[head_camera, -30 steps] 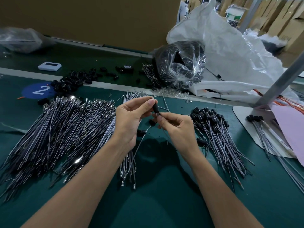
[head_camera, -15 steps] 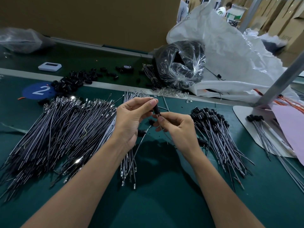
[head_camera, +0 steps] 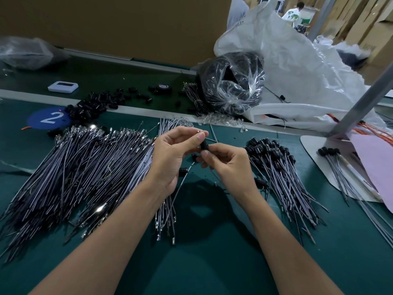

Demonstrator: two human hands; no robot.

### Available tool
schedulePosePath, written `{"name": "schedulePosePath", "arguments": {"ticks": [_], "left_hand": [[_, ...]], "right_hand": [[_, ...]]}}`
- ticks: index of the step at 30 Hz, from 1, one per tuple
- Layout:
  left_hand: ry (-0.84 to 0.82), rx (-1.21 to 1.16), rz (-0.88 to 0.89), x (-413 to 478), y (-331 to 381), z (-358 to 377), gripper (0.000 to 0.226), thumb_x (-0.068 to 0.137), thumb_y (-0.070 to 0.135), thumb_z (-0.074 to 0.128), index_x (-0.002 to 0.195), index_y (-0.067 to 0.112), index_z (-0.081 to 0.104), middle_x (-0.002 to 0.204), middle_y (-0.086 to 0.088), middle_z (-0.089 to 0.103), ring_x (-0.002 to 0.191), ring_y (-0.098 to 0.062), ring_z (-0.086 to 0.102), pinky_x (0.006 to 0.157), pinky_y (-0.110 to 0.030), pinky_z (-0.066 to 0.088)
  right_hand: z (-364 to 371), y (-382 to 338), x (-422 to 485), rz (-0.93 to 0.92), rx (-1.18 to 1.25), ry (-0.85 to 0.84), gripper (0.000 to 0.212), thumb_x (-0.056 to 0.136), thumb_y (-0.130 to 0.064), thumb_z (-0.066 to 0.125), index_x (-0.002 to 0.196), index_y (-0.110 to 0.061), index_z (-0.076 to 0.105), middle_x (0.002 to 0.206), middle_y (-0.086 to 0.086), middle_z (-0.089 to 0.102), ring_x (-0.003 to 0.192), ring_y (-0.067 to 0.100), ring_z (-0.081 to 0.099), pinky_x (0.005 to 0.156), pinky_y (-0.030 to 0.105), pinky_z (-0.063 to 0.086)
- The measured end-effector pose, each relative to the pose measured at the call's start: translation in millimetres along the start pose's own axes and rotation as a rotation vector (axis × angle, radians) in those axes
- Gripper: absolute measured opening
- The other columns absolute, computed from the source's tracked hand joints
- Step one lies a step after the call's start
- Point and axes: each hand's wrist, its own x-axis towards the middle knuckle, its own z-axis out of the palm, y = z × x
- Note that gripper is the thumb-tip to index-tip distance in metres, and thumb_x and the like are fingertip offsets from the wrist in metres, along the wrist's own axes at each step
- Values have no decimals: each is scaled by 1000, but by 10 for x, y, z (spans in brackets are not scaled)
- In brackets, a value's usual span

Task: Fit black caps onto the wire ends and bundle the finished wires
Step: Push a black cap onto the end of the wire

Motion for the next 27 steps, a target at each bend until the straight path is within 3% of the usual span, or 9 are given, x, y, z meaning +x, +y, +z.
{"name": "schedulePosePath", "arguments": {"ticks": [4, 10, 27], "left_hand": [[-22, 23, -39, -15, 15, -1, 4, 62, 18, 77, 64, 19, 74, 83, -6, 74, 71, -18, 67, 70, -34, 54], [-22, 12, -14, -25, 16, 0, 5, 64, 15, 75, 67, 19, 75, 83, -4, 75, 73, -13, 68, 67, -22, 55], [-23, -106, -71, -14, -20, -9, 6, 65, 15, 74, 69, 17, 78, 82, -2, 75, 73, -14, 68, 64, -27, 53]], "right_hand": [[-6, 6, -1, -5, 23, 11, 14, 88, 1, 66, 85, -10, 73, 76, 8, 74, 63, 7, 65, 66, 17, 51], [-20, 17, 8, -29, -16, 23, 9, 88, 1, 66, 89, -1, 75, 78, 11, 74, 63, 12, 66, 66, 19, 51], [-22, 22, 21, -31, -9, 40, 11, 87, -1, 67, 92, -6, 76, 78, 10, 75, 62, 18, 67, 68, 27, 55]]}}
